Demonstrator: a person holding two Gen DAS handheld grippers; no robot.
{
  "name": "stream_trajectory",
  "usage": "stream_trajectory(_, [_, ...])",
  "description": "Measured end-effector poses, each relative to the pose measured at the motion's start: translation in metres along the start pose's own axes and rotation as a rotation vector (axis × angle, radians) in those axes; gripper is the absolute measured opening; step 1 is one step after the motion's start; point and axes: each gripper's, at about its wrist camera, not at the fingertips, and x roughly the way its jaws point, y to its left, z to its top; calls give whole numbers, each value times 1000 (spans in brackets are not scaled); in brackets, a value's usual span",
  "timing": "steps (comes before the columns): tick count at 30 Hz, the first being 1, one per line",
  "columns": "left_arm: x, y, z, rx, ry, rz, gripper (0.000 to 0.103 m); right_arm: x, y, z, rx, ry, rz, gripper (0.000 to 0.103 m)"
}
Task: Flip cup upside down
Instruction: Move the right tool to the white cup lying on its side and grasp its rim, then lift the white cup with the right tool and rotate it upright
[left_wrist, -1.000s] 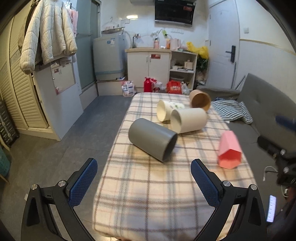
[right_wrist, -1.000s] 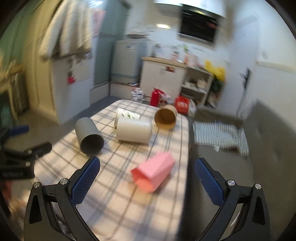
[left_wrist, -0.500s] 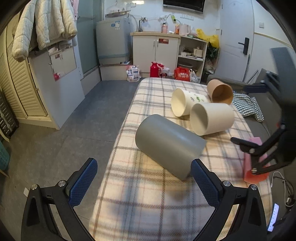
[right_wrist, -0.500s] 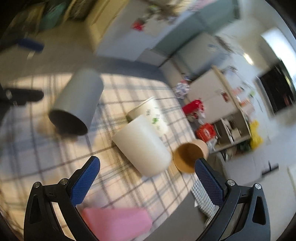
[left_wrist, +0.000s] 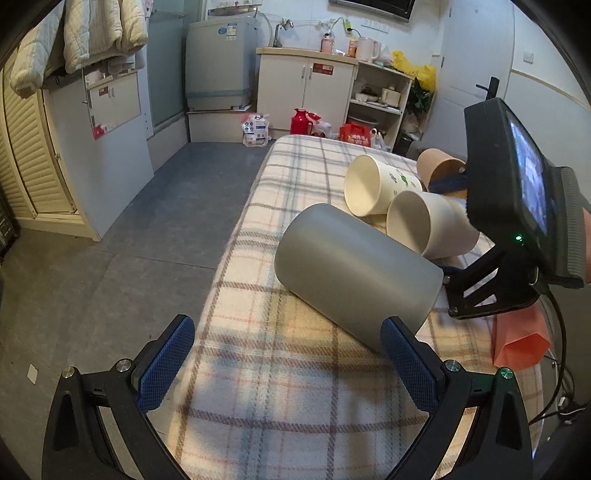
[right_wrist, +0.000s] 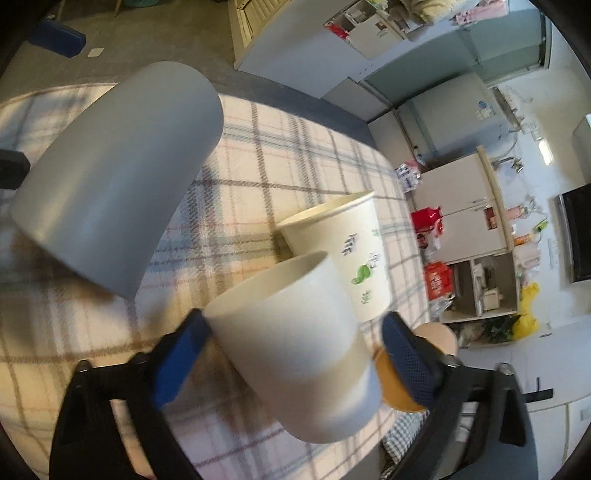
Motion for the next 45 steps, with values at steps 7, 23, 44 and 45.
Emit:
stream_trajectory(7, [-26, -3, 0, 19, -40, -1, 103, -47, -10, -5, 184, 6, 23, 76])
stream_trajectory(23, [-106, -9, -34, 67, -151, -10, 103, -198, 50, -72, 1009, 65, 349, 72])
stream_trajectory(44, [-89, -2, -55, 61, -78, 1, 103, -125, 59, -67, 1284, 147, 384, 71])
stream_trajectory(45, [-88, -3, -55, 65, -74, 1, 103, -124, 59, -66, 1276, 148, 376, 71])
